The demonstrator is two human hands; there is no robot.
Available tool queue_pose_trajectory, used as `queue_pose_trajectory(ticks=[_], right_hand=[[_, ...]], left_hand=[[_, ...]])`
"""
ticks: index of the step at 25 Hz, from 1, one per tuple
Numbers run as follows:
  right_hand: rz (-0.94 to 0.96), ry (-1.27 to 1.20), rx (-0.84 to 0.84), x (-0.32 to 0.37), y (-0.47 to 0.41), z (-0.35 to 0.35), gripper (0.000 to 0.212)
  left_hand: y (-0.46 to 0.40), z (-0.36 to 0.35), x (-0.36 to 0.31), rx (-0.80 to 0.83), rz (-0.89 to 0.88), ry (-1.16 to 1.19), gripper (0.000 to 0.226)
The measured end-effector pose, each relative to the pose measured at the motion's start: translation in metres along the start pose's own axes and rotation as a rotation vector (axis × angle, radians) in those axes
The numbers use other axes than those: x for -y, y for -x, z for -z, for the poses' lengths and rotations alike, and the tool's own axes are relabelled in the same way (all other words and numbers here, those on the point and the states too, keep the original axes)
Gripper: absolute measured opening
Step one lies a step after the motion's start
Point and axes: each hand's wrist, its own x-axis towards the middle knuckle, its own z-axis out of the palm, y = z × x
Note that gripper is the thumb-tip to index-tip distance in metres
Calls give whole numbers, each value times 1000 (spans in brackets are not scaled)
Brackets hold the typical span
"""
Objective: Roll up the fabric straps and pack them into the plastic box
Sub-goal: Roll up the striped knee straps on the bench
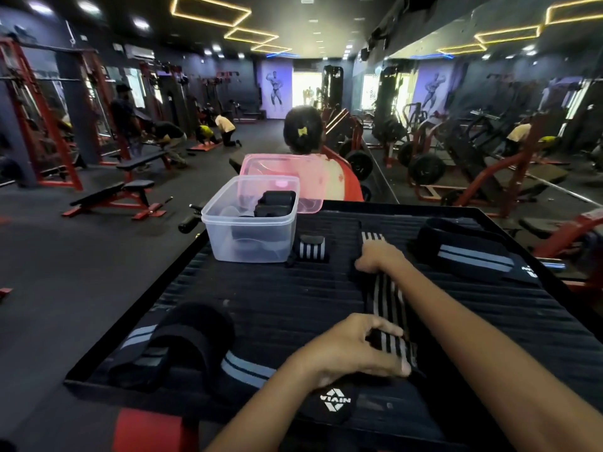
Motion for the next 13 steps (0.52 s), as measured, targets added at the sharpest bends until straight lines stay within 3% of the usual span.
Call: queue_pose_trajectory(ticks=[2,7,9,11,13], right_hand=[[37,-354,103,-12,3,12,16],[181,-818,122,-57,47,27,13],[272,-948,147,-71,76,25,17],[396,-1064,203,-77,103,19,27],[520,-1075,219,-80,119,9,42]], left_hand=[[-2,9,3,80,0,-145,58],[-20,15,-6,-37,-109,-418,30],[-26,21,-10,-209,-203,-571,33],[-34,30,-10,-324,-268,-520,41],[-41,37,-10,-292,-277,-353,42]])
